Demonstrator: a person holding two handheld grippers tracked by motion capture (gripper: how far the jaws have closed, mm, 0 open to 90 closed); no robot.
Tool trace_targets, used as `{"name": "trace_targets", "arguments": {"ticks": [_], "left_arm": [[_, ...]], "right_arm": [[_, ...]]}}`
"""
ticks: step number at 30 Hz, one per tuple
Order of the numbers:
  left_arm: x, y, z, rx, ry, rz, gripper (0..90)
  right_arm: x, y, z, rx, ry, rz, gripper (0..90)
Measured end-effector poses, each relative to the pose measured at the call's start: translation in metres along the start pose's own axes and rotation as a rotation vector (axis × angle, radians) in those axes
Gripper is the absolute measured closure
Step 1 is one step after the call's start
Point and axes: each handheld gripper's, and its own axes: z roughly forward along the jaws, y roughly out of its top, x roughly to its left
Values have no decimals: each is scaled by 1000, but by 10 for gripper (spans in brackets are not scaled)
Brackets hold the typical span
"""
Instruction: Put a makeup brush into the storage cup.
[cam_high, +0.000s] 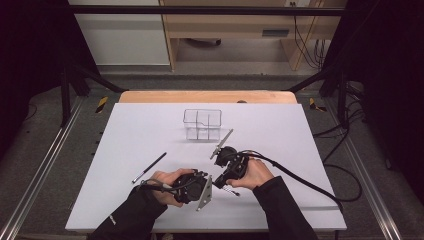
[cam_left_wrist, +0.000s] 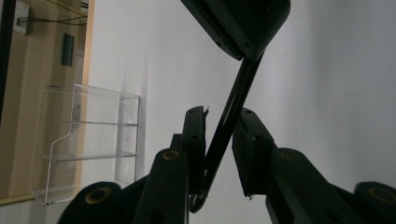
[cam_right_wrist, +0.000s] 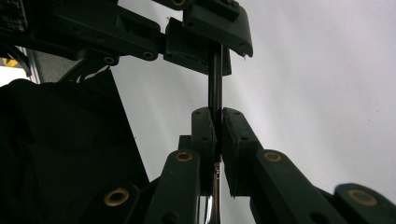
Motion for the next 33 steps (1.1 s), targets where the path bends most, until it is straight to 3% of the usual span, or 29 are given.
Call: {"name": "trace_targets", "arguments": {"ticks": [12, 18, 25, 28, 33], "left_arm": [[-7, 2, 3, 29, -30, 80, 824], [-7, 2, 3, 28, -40, 77, 830], [-6, -2, 1, 22, -43, 34, 830], [-5, -6, 0, 25, -47, -1, 830], [-4, -13, -3, 14, -55, -72, 829]], "right_arm": [[1, -1, 0, -6, -5, -18, 841], [1, -1, -1, -10, -6, -28, 838], [2, -3, -5, -55, -32, -26, 791], [2, -5, -13, -124, -77, -23, 690], [0, -7, -22, -224, -134, -3, 610]]}}
